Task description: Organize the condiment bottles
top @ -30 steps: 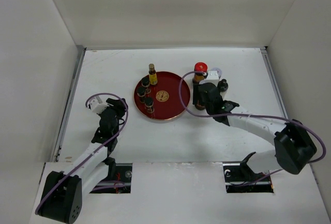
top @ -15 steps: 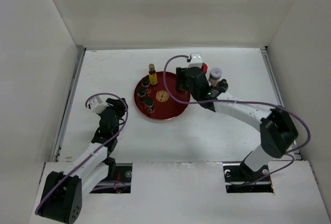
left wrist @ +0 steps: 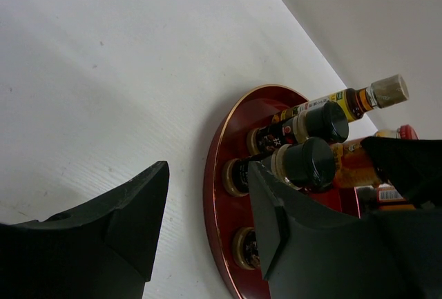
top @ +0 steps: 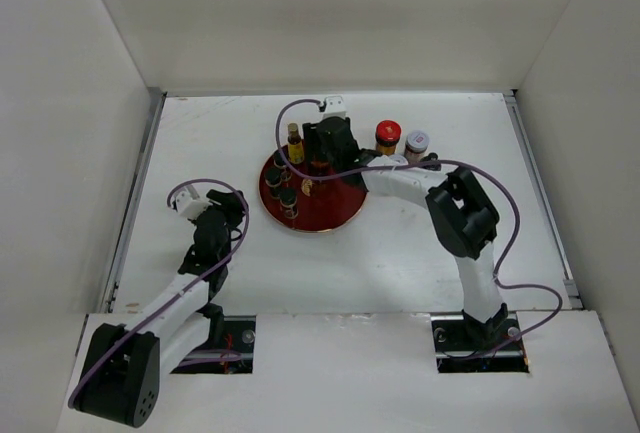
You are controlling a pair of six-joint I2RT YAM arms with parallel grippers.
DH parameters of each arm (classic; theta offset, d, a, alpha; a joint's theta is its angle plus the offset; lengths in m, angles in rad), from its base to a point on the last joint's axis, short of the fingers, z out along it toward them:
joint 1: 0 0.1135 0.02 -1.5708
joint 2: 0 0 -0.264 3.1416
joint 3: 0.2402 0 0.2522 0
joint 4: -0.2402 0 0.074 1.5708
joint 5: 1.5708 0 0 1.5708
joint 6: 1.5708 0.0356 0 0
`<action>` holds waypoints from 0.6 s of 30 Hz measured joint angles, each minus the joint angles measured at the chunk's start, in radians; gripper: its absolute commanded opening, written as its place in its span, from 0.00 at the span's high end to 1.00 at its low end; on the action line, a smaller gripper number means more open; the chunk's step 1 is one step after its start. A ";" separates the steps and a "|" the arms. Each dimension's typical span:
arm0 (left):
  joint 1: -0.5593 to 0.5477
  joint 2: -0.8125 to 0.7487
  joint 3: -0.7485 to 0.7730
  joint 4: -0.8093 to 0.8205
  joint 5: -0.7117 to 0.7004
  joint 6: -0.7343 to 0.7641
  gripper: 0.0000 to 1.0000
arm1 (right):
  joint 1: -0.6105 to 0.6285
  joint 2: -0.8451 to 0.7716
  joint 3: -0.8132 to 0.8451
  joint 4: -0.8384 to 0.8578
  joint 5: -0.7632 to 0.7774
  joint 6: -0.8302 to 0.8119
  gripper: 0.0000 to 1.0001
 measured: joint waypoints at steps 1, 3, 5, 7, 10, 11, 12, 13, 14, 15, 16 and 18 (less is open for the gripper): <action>0.000 0.004 0.000 0.003 0.000 0.000 0.53 | -0.003 0.010 0.015 0.002 -0.002 0.000 0.50; 0.000 0.009 0.000 0.007 0.000 0.000 0.53 | -0.004 0.031 0.041 0.011 -0.003 -0.002 0.45; 0.000 0.011 0.000 0.010 0.000 0.000 0.52 | -0.004 0.043 0.052 0.019 -0.003 -0.004 0.37; 0.000 0.013 0.000 0.012 0.000 0.000 0.52 | -0.005 0.049 0.054 0.022 -0.002 -0.007 0.32; 0.000 0.019 0.000 0.015 0.000 0.000 0.52 | -0.005 0.050 0.055 0.025 -0.002 -0.010 0.22; 0.000 0.019 0.000 0.017 0.000 0.000 0.52 | -0.005 0.050 0.055 0.026 -0.002 -0.010 0.20; 0.000 0.019 0.000 0.018 0.000 0.000 0.52 | -0.005 0.050 0.055 0.034 -0.001 -0.008 0.17; 0.000 0.019 0.000 0.018 0.000 0.000 0.52 | -0.005 0.048 0.055 0.045 -0.001 -0.007 0.15; 0.000 0.019 0.000 0.018 0.000 0.000 0.52 | -0.005 0.044 0.055 0.056 -0.001 -0.007 0.13; 0.000 0.019 0.000 0.018 0.000 0.000 0.52 | -0.005 0.037 0.049 0.066 -0.001 -0.008 0.12; -0.001 0.019 0.000 0.018 0.000 0.000 0.52 | -0.005 0.024 0.040 0.072 -0.001 -0.009 0.10; -0.005 0.019 0.000 0.018 0.000 0.000 0.52 | -0.004 -0.016 0.010 0.084 0.000 -0.011 0.09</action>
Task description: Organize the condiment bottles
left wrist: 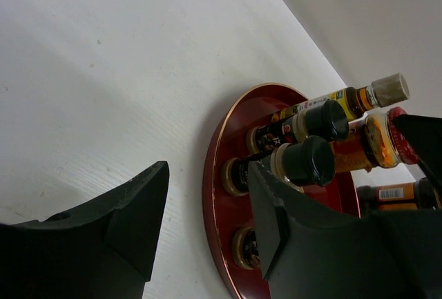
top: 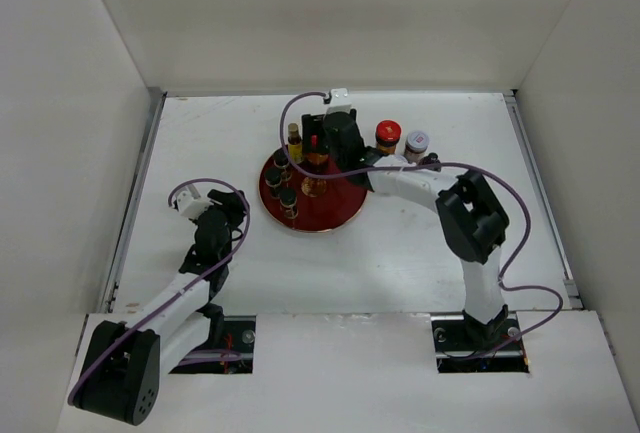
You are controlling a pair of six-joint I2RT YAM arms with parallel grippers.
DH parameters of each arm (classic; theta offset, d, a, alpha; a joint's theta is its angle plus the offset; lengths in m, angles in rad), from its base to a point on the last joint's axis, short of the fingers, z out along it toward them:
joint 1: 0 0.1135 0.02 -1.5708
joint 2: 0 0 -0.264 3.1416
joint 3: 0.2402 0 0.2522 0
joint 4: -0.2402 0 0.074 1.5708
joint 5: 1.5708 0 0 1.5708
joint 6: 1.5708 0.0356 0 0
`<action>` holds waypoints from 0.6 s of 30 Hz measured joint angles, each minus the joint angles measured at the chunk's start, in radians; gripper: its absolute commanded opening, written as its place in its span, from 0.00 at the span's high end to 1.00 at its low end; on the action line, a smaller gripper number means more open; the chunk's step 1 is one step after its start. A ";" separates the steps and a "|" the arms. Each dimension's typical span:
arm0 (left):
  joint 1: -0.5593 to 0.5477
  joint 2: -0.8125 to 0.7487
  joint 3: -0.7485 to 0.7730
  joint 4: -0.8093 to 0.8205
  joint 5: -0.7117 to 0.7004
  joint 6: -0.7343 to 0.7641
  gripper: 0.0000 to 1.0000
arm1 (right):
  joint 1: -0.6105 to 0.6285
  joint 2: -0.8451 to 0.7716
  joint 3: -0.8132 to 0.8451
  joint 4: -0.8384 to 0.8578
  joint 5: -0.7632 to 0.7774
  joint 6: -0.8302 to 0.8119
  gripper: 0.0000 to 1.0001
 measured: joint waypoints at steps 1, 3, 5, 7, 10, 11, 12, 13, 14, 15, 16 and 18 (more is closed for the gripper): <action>0.000 0.000 0.000 0.000 0.000 0.000 0.52 | 0.000 -0.030 -0.021 0.005 0.000 0.000 0.09; -0.002 0.000 0.000 0.000 0.000 0.000 0.52 | 0.000 -0.099 -0.069 0.011 0.000 -0.002 0.14; -0.002 -0.005 0.000 0.000 0.000 0.000 0.52 | 0.000 -0.185 -0.135 0.026 0.002 -0.005 0.32; -0.002 -0.011 0.000 0.000 0.000 0.000 0.52 | -0.005 -0.283 -0.220 0.042 0.010 -0.005 0.55; -0.002 -0.015 0.000 0.001 0.000 0.000 0.52 | -0.028 -0.442 -0.374 0.061 0.032 0.021 0.65; -0.002 -0.015 0.000 0.001 0.000 0.000 0.52 | -0.044 -0.484 -0.415 0.061 0.041 0.027 0.64; -0.002 -0.015 0.000 0.002 0.000 0.000 0.52 | -0.066 -0.522 -0.454 0.057 0.054 0.036 0.61; -0.002 -0.015 0.000 0.003 0.000 0.000 0.52 | -0.089 -0.549 -0.484 0.053 0.066 0.046 0.54; -0.003 -0.014 0.000 0.004 0.000 0.000 0.52 | -0.114 -0.571 -0.512 0.045 0.078 0.055 0.46; -0.003 -0.013 0.000 0.006 0.000 0.000 0.52 | -0.138 -0.585 -0.534 0.032 0.089 0.063 0.40; -0.003 -0.012 0.000 0.006 0.001 0.000 0.52 | -0.160 -0.593 -0.550 0.024 0.101 0.071 0.34; -0.003 -0.010 0.000 0.006 0.001 0.000 0.52 | -0.195 -0.595 -0.575 -0.003 0.119 0.079 0.27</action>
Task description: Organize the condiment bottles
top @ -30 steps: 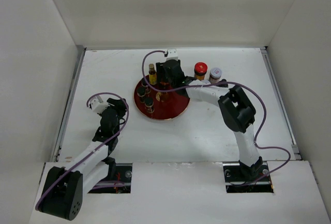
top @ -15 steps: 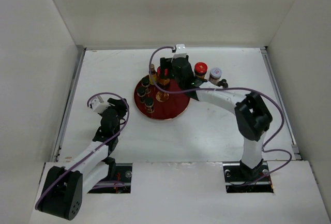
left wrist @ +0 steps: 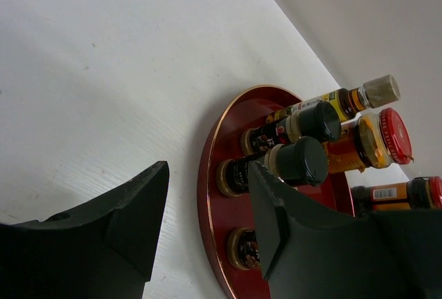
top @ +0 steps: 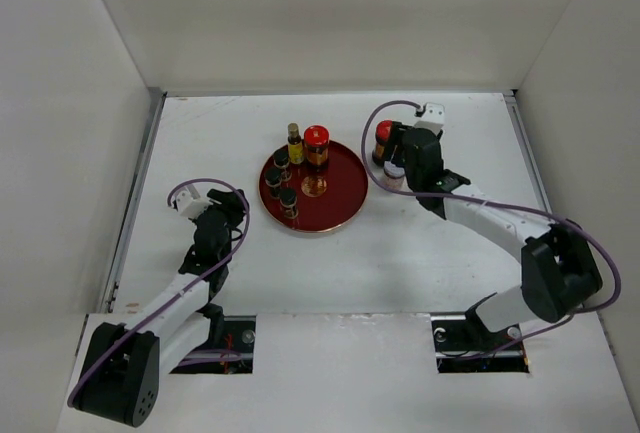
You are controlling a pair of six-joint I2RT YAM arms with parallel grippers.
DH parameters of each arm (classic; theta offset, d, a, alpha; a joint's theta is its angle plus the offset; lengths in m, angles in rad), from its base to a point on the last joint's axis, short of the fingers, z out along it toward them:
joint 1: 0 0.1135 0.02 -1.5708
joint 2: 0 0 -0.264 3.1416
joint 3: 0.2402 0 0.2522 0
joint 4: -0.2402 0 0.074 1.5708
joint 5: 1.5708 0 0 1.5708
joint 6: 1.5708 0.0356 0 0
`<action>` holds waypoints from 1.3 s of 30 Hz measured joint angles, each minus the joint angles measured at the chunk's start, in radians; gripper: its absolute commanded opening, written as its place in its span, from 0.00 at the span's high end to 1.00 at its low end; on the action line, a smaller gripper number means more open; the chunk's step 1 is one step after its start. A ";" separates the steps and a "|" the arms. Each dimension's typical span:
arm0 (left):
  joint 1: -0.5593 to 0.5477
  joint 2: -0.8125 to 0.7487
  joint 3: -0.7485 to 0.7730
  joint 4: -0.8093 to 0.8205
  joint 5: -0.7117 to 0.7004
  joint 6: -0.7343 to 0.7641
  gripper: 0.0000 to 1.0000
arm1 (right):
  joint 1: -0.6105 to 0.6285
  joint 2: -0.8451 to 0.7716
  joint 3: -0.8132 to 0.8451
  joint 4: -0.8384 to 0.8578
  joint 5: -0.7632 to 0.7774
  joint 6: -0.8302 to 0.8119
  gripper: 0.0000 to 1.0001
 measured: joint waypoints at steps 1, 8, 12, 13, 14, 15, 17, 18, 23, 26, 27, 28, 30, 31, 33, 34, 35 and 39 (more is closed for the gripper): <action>0.000 0.000 0.000 0.000 0.000 0.000 0.52 | -0.010 0.003 -0.006 -0.013 0.002 0.003 0.25; 0.001 -0.022 0.000 0.000 0.000 0.000 0.52 | -0.021 0.084 -0.007 -0.047 -0.003 0.007 0.19; 0.002 -0.034 0.000 0.000 0.000 0.000 0.52 | -0.029 0.126 -0.003 -0.063 -0.019 0.008 0.19; 0.003 -0.034 0.000 -0.001 0.000 0.000 0.52 | -0.030 0.132 -0.001 -0.067 -0.019 0.008 0.19; 0.003 -0.034 -0.001 0.000 0.001 0.000 0.52 | -0.032 0.139 0.001 -0.070 -0.019 0.010 0.19; 0.003 -0.034 -0.001 0.000 0.001 0.000 0.52 | -0.032 0.144 0.002 -0.071 -0.018 0.011 0.18; 0.003 -0.033 -0.001 0.000 0.001 0.000 0.52 | -0.033 0.156 0.003 -0.073 -0.016 0.016 0.18; 0.003 -0.032 -0.001 0.000 0.002 0.000 0.52 | -0.033 0.163 0.004 -0.074 -0.016 0.017 0.18; 0.003 -0.030 -0.001 0.000 0.003 -0.002 0.52 | -0.033 0.197 0.013 -0.093 -0.015 0.027 0.25; 0.003 -0.025 -0.001 -0.001 0.004 -0.003 0.52 | -0.033 0.207 0.019 -0.099 -0.016 0.031 0.37; 0.003 -0.025 -0.001 0.000 0.004 -0.003 0.52 | -0.032 0.209 0.023 -0.102 -0.016 0.030 0.42; 0.003 -0.025 -0.001 0.000 0.004 -0.003 0.52 | -0.032 0.209 0.025 -0.105 -0.016 0.032 0.45; 0.003 -0.025 -0.002 0.000 0.004 -0.004 0.52 | -0.032 0.209 0.026 -0.108 -0.014 0.032 0.49; 0.003 -0.025 -0.002 0.000 0.004 -0.004 0.52 | -0.032 0.208 0.026 -0.108 -0.013 0.032 0.50; 0.003 -0.025 -0.002 0.000 0.004 -0.004 0.52 | -0.031 0.201 0.025 -0.117 -0.009 0.032 0.50; 0.003 -0.025 -0.002 0.000 0.004 -0.004 0.52 | -0.027 0.193 0.024 -0.129 -0.005 0.031 0.51; 0.003 -0.025 -0.002 0.000 0.004 -0.004 0.52 | -0.023 0.180 0.021 -0.140 0.003 0.028 0.51; 0.003 -0.023 -0.002 0.000 0.004 -0.005 0.52 | 0.019 0.104 0.021 -0.161 0.024 0.010 0.51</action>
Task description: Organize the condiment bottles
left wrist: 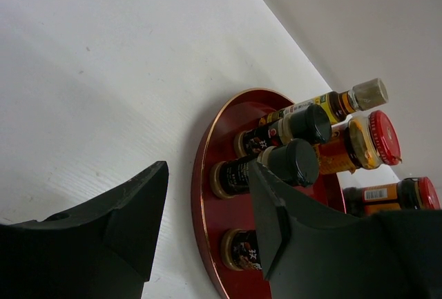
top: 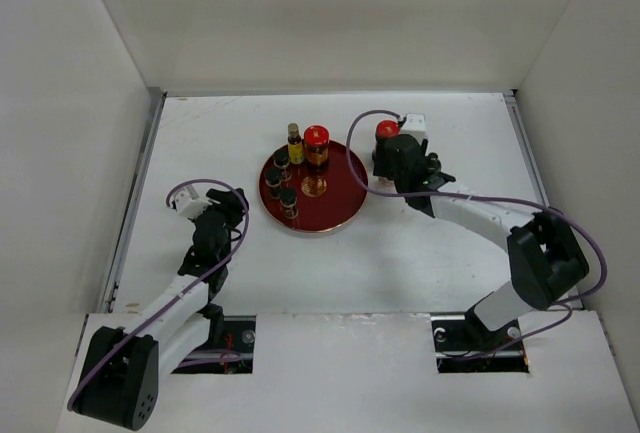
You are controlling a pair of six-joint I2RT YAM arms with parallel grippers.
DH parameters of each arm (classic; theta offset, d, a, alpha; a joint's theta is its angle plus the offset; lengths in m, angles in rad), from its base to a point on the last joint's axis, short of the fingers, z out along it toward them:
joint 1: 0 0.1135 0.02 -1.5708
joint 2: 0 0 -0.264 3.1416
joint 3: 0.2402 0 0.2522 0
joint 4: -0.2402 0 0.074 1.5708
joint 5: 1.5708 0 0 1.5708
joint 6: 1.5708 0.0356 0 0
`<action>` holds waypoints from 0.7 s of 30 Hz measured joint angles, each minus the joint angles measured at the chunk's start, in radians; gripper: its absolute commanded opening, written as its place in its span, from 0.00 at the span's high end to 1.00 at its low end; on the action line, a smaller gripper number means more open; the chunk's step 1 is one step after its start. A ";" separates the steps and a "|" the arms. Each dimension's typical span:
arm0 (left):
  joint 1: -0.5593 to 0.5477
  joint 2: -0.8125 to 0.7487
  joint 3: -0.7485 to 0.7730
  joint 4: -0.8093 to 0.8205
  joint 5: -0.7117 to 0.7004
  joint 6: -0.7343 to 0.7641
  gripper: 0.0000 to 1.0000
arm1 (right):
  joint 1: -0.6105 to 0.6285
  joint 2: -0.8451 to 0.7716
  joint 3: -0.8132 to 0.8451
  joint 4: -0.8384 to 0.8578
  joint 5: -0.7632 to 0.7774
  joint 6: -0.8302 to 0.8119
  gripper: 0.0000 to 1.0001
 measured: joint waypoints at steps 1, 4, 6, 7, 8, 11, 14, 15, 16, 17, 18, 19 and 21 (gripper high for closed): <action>0.000 0.001 0.000 0.000 0.000 -0.001 0.52 | 0.021 -0.015 0.006 0.001 0.003 -0.005 0.51; 0.000 0.006 0.000 0.000 0.000 -0.003 0.52 | 0.099 -0.010 0.055 0.007 -0.005 -0.013 0.51; 0.000 0.013 0.000 0.000 0.000 -0.003 0.51 | 0.152 0.029 0.109 0.011 -0.023 -0.014 0.52; 0.000 0.013 0.000 -0.001 0.000 -0.003 0.51 | 0.179 0.058 0.142 0.018 -0.034 -0.014 0.52; 0.000 0.013 0.000 0.000 0.000 -0.003 0.51 | 0.200 0.086 0.169 0.026 -0.045 -0.014 0.52; 0.000 0.011 0.000 0.000 0.000 -0.003 0.51 | 0.260 0.185 0.248 0.053 -0.082 -0.018 0.51; 0.005 0.010 0.000 0.000 0.000 -0.003 0.51 | 0.303 0.278 0.317 0.060 -0.122 -0.019 0.51; 0.007 0.009 0.000 0.000 0.000 -0.003 0.51 | 0.312 0.303 0.333 0.061 -0.131 -0.018 0.51; 0.007 0.008 0.000 0.000 0.000 -0.003 0.51 | 0.320 0.327 0.348 0.060 -0.142 -0.018 0.50; 0.007 0.008 0.000 0.000 0.000 -0.003 0.51 | 0.323 0.348 0.359 0.060 -0.149 -0.018 0.49; 0.008 0.008 0.000 0.000 0.000 -0.003 0.51 | 0.326 0.369 0.371 0.060 -0.156 -0.018 0.48; 0.008 0.008 0.000 0.000 0.000 -0.003 0.51 | 0.327 0.386 0.380 0.059 -0.161 -0.018 0.47; 0.009 0.008 0.000 0.000 0.000 -0.003 0.51 | 0.327 0.414 0.389 0.064 -0.163 -0.017 0.41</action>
